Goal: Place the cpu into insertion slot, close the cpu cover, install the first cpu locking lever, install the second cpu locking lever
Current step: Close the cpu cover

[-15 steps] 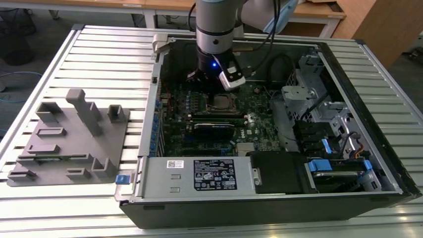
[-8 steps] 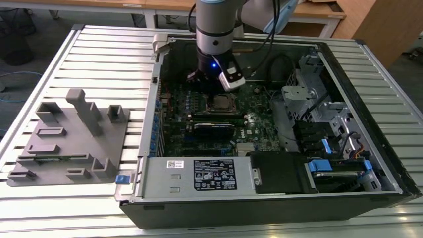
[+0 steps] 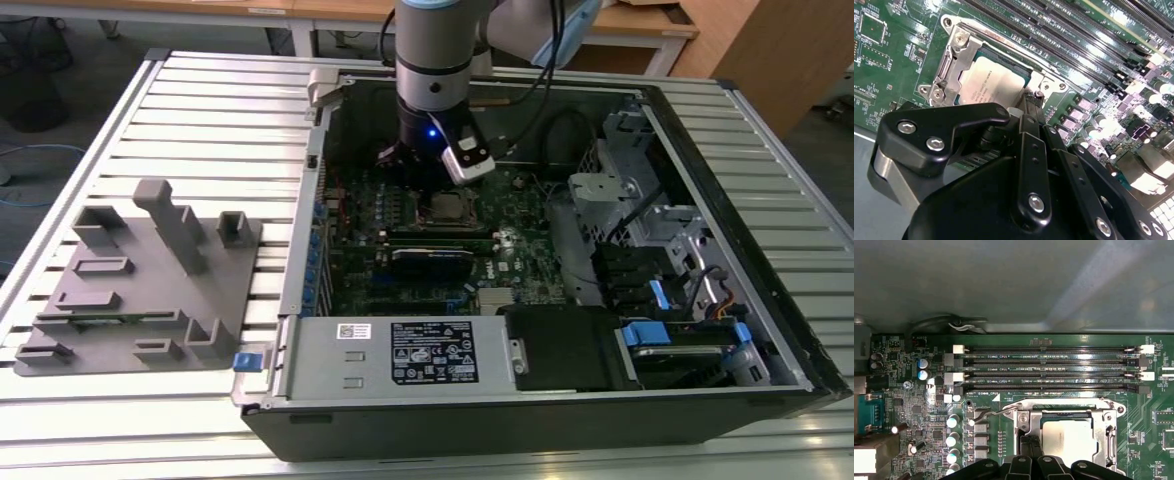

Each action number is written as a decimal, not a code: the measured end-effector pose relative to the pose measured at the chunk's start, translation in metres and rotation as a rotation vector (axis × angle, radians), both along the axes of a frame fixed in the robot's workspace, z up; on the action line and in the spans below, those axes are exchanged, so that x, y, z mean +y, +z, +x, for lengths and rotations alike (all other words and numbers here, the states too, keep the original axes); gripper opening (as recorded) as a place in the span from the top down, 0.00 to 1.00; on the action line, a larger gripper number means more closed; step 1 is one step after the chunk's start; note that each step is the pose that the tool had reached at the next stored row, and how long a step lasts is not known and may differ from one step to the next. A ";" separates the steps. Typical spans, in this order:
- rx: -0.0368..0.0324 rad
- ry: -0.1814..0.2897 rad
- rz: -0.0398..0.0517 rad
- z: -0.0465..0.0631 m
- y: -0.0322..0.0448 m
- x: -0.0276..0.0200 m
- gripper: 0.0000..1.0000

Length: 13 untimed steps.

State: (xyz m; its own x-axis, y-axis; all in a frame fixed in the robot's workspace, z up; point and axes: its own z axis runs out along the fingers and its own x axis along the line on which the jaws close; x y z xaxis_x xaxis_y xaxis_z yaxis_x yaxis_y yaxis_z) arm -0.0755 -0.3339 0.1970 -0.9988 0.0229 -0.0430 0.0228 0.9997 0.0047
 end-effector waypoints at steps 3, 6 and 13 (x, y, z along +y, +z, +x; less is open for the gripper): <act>0.0000 0.000 -0.0001 0.000 -0.0002 0.0000 0.89; 0.0003 0.000 -0.0005 0.000 -0.0009 -0.0001 0.89; 0.0002 0.000 -0.0003 0.000 -0.0010 -0.0001 0.89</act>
State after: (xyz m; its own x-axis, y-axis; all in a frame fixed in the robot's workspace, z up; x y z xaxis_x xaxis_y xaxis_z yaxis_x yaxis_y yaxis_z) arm -0.0755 -0.3340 0.1960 -0.9988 0.0229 -0.0428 0.0227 0.9997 0.0044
